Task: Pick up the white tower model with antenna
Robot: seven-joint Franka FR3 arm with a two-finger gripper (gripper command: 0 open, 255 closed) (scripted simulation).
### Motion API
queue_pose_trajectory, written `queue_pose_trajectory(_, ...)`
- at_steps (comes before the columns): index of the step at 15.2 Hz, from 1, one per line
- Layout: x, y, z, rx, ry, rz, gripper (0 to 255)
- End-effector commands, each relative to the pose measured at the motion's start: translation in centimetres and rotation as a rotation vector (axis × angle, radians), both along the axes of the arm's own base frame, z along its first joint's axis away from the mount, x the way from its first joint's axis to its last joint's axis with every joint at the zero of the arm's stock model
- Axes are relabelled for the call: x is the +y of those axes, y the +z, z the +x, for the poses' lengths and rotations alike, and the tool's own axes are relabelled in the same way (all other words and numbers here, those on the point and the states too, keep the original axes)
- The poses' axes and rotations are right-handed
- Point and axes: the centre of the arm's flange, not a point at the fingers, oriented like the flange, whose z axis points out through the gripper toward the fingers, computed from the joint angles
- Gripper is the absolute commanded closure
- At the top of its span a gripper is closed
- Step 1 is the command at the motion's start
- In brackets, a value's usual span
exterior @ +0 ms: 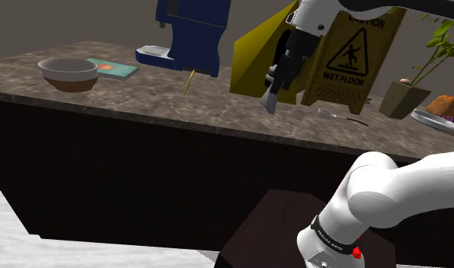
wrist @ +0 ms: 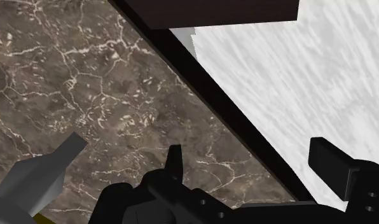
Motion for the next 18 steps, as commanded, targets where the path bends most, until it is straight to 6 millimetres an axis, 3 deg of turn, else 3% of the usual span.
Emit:
queue_pose_trajectory(1, 0.0, 0.0, 0.0, 0.000, 0.000, 0.000, 0)
queue_pose_trajectory(9, -3.7, -6.5, 0.8, -0.315, -0.364, -0.176, 0)
queue_pose_trajectory(18, -9.6, -12.4, 2.0, -0.670, -0.774, -0.375, 0)
